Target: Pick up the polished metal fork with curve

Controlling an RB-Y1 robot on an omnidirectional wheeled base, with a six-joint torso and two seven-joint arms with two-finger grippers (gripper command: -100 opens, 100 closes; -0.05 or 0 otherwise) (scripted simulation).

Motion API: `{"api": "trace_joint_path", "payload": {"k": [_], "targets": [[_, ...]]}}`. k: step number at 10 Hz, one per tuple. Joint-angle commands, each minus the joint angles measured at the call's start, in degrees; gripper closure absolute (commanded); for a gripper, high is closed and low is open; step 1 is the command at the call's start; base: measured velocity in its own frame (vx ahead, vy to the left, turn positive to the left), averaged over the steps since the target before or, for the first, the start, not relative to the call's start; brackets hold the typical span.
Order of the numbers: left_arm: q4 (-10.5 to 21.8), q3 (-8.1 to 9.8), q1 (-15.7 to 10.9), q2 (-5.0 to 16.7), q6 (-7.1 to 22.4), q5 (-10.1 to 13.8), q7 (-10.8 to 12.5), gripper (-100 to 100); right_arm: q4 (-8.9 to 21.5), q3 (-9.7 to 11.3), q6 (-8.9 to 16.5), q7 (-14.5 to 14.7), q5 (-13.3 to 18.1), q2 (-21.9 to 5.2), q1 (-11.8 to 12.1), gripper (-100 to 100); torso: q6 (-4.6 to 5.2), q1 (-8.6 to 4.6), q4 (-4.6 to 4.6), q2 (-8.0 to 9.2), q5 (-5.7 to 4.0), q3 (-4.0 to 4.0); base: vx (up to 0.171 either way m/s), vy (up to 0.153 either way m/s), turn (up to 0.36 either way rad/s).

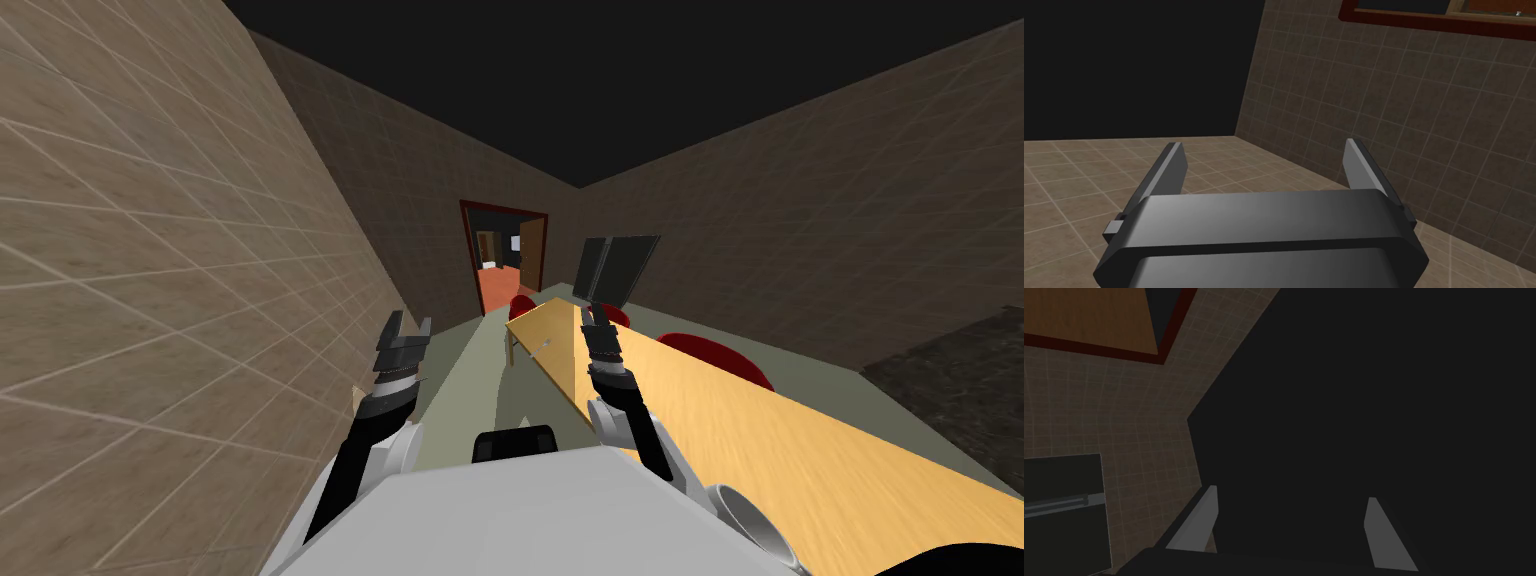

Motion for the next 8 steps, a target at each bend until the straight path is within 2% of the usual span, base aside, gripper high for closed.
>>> {"api": "trace_joint_path", "payload": {"k": [1, 4, 8], "targets": [[0.0, 0.00, 0.0, 0.0, 0.0, 0.0, 0.0, 0, 0.4, 0.5, 0.8, 0.4, 0.8, -2.0, 0.2, -100, 0.00, 0.00, 0.00, 0.00, 0.00, 0.00, 0.004, 0.022, 0.079], [0.0, -0.01, 0.0, 0.0, 0.0, 0.0, 0.0, 0, 1.3, 1.9, 2.7, 1.5, 2.7, -6.3, 1.2, -100, -0.01, 0.17, -0.01, -0.02, 0.04, -0.01, 0.002, 0.049, 0.109], [0.0, -0.01, 0.0, 0.0, 0.0, 0.0, 0.0, 0, 2.8, 5.3, 6.2, 4.4, 6.5, -13.4, 3.9, -100, -0.01, 0.25, -0.03, -0.12, 0.06, -0.07, 0.030, 0.069, 0.151]]}}
